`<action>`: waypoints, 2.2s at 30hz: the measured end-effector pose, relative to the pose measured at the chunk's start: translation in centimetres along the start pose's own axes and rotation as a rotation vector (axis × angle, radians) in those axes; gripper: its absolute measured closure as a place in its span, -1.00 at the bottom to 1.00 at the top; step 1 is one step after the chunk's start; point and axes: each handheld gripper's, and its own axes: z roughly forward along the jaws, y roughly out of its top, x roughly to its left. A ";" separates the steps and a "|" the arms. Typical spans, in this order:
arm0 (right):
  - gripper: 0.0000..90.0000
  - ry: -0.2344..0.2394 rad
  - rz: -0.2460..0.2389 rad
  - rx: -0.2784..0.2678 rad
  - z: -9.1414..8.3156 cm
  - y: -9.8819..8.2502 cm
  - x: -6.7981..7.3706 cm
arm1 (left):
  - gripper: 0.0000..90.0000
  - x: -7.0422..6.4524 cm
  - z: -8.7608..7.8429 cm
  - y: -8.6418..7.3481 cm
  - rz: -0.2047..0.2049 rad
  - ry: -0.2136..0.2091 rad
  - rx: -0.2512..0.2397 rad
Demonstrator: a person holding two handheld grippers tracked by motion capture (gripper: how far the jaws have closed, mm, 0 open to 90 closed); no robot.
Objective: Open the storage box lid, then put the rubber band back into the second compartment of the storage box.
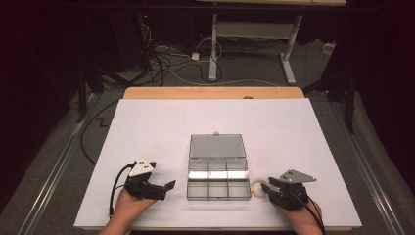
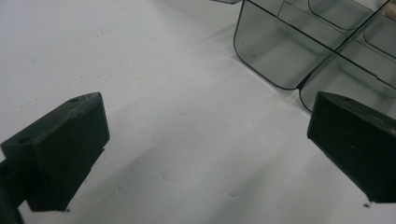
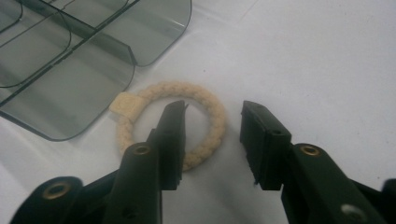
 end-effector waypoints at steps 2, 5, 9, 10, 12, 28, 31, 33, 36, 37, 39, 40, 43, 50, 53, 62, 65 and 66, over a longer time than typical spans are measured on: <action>0.48 0.003 -0.009 0.005 0.1 0.1 0.1 | -1.00 0.0 0.0 0.0 -0.003 -0.003 0.001; 0.56 -0.002 -0.019 0.008 0.3 0.3 0.3 | -1.00 0.0 0.0 0.0 0.000 -0.003 0.002; 0.66 0.000 -0.017 0.006 0.4 0.3 0.4 | -1.00 0.0 0.0 0.0 0.006 -0.007 0.004; 0.69 0.001 -0.019 0.006 0.4 0.3 0.4 | -1.00 0.0 0.0 0.0 0.006 -0.008 0.004; 0.74 0.001 -0.015 0.005 0.4 0.4 0.3 | -1.00 0.0 0.0 0.0 0.008 -0.009 0.005; 0.92 0.017 0.017 -0.017 0.4 0.0 -0.2 | -1.00 -0.1 0.0 0.0 0.013 -0.013 0.001; 0.94 0.018 0.024 -0.020 0.3 0.0 -0.3 | -1.00 -0.1 0.1 0.0 0.016 -0.013 0.004; 0.94 0.019 0.020 -0.022 0.3 0.1 -0.3 | -1.00 0.0 0.1 0.0 0.015 -0.017 0.006; 0.94 0.025 0.028 -0.031 0.1 0.1 -0.4 | -1.00 0.0 0.1 0.0 0.014 -0.018 0.005; 0.94 0.025 0.032 -0.035 0.1 0.1 -0.4 | -1.00 0.0 0.1 0.0 0.014 -0.018 0.004; 0.94 0.030 0.033 -0.038 0.0 0.1 -0.4 | -1.00 -0.1 0.0 0.0 0.015 -0.018 0.003; 0.94 0.030 0.037 -0.041 -0.1 0.2 -0.4 | -1.00 -0.1 0.0 0.0 0.016 -0.019 0.002; 0.94 0.034 0.041 -0.052 -0.2 0.2 -0.5 | -1.00 0.0 0.0 0.0 0.014 -0.019 0.001; 0.94 0.039 0.047 -0.062 -0.5 0.2 -0.7 | -1.00 0.0 0.0 0.0 0.015 -0.020 0.002; 0.95 0.041 0.050 -0.068 -0.7 0.3 -0.7 | -1.00 0.0 0.0 0.0 0.014 -0.021 0.002; 0.95 0.047 0.058 -0.090 -1.2 0.4 -0.9 | -1.00 0.0 0.0 0.0 0.015 -0.023 0.004; 0.95 0.047 0.063 -0.091 -1.3 0.4 -0.9 | -1.00 0.0 0.0 0.0 0.018 -0.023 0.004; 0.94 0.049 0.066 -0.092 -1.3 0.4 -0.9 | -1.00 0.0 0.0 0.0 0.016 -0.023 0.002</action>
